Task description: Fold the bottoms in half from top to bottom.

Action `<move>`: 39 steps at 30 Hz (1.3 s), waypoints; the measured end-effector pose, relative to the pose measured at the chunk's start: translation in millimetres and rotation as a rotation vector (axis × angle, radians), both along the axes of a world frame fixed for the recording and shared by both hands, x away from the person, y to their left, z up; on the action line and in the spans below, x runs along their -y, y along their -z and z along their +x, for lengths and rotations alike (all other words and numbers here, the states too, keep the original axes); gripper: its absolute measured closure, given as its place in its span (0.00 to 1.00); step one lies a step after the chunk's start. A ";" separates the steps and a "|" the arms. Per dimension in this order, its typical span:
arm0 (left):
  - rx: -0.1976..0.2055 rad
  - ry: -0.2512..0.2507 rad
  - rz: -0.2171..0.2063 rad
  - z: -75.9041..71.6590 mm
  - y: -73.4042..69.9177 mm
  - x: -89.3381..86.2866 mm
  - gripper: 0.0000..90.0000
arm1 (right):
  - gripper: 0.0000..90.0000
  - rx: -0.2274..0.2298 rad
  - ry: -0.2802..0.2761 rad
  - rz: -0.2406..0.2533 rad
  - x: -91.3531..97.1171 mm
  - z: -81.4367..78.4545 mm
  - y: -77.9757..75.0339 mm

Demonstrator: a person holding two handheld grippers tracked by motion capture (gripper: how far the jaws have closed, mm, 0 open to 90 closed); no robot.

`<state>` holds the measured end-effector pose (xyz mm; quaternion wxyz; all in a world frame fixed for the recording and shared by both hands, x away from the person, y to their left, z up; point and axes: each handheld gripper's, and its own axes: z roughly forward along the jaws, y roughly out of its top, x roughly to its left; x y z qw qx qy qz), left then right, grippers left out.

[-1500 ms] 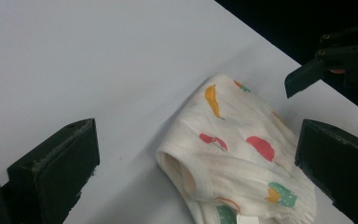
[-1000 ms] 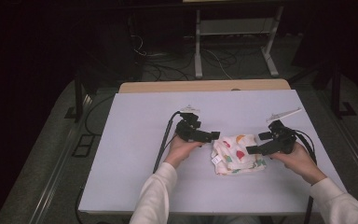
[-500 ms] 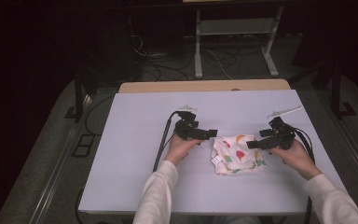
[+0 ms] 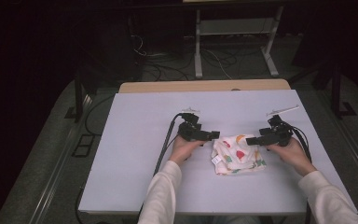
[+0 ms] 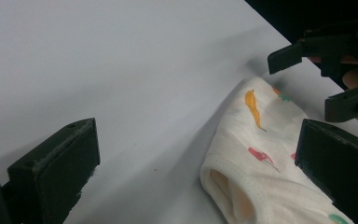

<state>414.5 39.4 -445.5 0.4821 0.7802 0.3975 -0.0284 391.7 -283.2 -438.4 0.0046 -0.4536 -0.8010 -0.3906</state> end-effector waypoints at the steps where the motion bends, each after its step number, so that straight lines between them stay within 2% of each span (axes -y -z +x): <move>1: 0.000 0.001 0.000 0.2 0.8 0.6 0.00 | 0.00 0.002 0.000 -0.008 0.1 1.7 0.7; 7: -0.016 0.011 -0.001 1.2 5.7 3.4 0.02 | 0.06 0.012 0.006 0.000 2.7 10.8 -0.4; 11: -0.041 0.034 -0.013 2.0 8.2 5.1 0.09 | 0.12 0.017 0.003 0.029 4.0 14.7 0.6; 14: -0.054 0.051 -0.017 2.5 9.9 7.1 0.15 | 0.15 0.013 0.005 0.026 4.5 17.2 4.1; 18: -0.074 0.060 -0.031 3.5 12.1 9.5 0.18 | 0.16 0.002 0.013 0.025 6.0 19.8 8.9; 22: -0.107 0.060 -0.054 4.3 15.3 10.7 0.25 | 0.18 0.005 0.022 0.023 8.2 21.4 11.3; 24: -0.108 0.065 -0.056 4.0 15.8 11.8 0.30 | 0.21 0.011 0.024 0.029 8.7 22.1 12.1; 28: -0.113 0.067 -0.053 3.8 15.8 12.6 0.38 | 0.30 0.019 0.016 0.034 8.0 23.0 13.3; 30: -0.128 0.067 -0.050 4.7 15.6 13.1 0.42 | 0.34 0.023 0.019 0.026 7.1 23.7 14.1; 32: -0.128 0.070 -0.051 5.2 15.1 13.3 0.48 | 0.40 0.029 0.021 0.028 6.9 24.3 15.3; 34: -0.130 0.074 -0.049 4.9 14.5 15.1 0.48 | 0.47 0.038 0.030 0.027 6.5 24.7 16.6; 37: -0.129 0.090 -0.012 5.3 13.6 18.9 0.51 | 0.56 0.043 0.028 0.031 6.2 25.9 17.8; 39: -0.130 0.095 -0.006 5.4 13.2 20.7 0.55 | 0.64 0.041 0.023 0.031 5.6 25.9 18.3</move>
